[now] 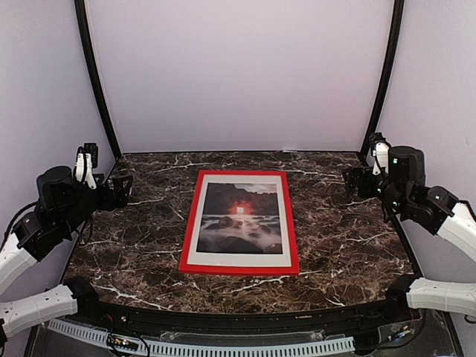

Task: Put the photo into the frame
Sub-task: Reset both arms

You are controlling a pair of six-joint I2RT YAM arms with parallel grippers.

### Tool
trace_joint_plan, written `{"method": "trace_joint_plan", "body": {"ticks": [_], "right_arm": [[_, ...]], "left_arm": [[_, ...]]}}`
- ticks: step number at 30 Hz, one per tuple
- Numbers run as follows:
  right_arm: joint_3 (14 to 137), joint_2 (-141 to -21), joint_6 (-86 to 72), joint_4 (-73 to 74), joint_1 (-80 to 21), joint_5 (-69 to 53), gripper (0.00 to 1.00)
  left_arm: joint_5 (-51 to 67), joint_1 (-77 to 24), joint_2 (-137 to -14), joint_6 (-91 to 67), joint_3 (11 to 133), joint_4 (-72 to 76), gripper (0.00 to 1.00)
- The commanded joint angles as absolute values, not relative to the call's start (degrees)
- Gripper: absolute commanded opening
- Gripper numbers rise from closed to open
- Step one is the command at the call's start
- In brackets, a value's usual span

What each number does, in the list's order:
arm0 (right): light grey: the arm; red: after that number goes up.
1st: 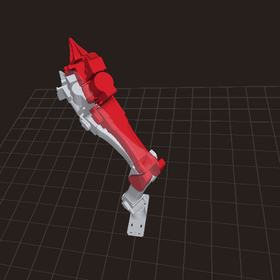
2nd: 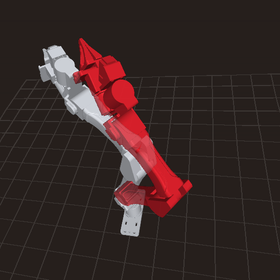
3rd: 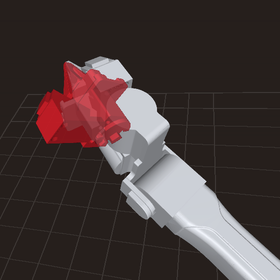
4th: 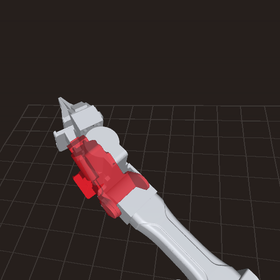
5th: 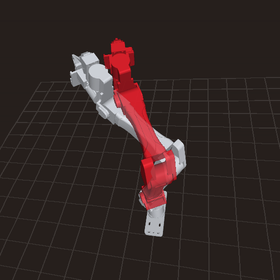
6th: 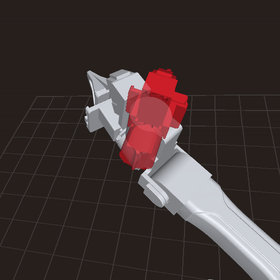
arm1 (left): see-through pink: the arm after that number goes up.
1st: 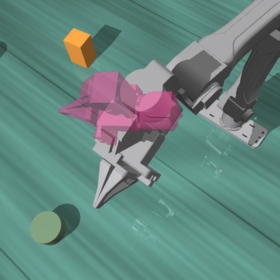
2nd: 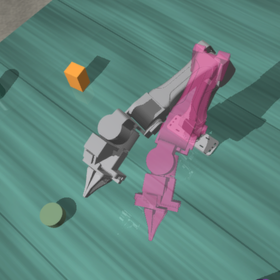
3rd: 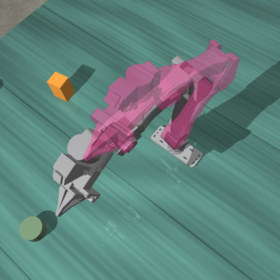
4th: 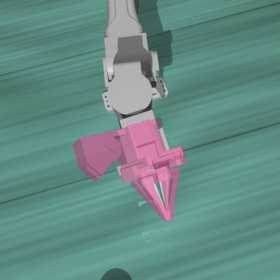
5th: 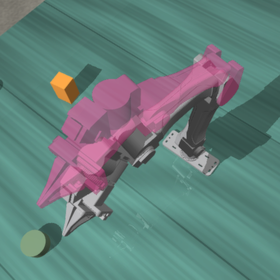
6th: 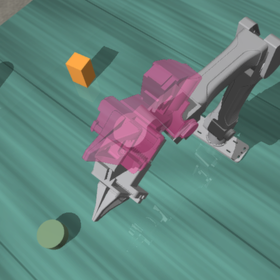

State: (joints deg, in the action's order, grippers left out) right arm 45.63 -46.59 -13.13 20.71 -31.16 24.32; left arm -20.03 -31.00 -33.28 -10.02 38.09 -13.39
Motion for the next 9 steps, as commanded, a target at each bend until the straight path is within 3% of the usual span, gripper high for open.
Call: {"method": "trace_joint_plan", "body": {"ticks": [1, 9], "right_arm": [[45.5, -46.2, -13.2, 19.1, -31.0, 25.6, 0.99], [45.0, -46.8, -13.4, 18.6, -31.0, 24.1, 0.99]], "left_arm": [[-20.2, -30.6, -32.3, -9.4, 36.9, -12.6, 0.99], [-19.4, -30.7, -32.4, -9.6, 37.0, -12.9, 0.99]]}}
